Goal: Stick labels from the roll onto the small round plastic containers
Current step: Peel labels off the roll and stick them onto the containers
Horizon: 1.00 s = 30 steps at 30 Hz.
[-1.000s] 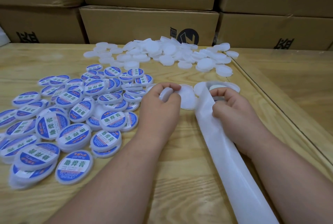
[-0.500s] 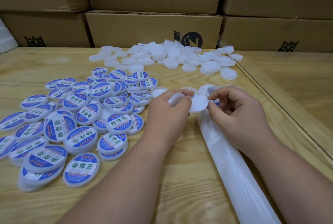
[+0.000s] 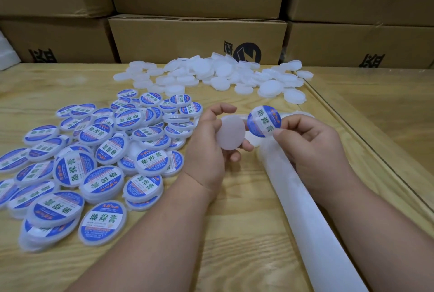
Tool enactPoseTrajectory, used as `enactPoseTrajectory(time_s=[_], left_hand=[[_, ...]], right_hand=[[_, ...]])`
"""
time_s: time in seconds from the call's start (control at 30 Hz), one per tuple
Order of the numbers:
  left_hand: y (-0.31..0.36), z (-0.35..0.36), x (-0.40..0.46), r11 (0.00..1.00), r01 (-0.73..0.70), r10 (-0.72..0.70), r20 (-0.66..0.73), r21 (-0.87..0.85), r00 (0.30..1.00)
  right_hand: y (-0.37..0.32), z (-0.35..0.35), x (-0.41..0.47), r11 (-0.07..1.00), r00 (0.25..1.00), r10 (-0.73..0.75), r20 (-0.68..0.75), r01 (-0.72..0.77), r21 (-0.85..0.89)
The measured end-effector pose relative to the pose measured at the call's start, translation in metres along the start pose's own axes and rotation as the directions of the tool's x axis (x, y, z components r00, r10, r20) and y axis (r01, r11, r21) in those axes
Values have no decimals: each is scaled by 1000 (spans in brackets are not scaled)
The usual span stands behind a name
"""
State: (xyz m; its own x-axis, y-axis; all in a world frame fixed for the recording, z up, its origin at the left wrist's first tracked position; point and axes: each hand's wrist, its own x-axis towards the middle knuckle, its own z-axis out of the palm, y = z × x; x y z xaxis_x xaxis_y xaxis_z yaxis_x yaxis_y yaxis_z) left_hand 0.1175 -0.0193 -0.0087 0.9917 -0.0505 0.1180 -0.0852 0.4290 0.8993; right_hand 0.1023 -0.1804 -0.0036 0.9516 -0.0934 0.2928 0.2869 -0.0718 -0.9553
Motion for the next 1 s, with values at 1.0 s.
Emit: enactPoseTrajectory(time_s=[1.0], left_hand=[[-2, 4, 2, 980, 80, -104, 128, 183, 986]], right_hand=[[10, 7, 3, 983, 974, 182, 134, -176, -51]])
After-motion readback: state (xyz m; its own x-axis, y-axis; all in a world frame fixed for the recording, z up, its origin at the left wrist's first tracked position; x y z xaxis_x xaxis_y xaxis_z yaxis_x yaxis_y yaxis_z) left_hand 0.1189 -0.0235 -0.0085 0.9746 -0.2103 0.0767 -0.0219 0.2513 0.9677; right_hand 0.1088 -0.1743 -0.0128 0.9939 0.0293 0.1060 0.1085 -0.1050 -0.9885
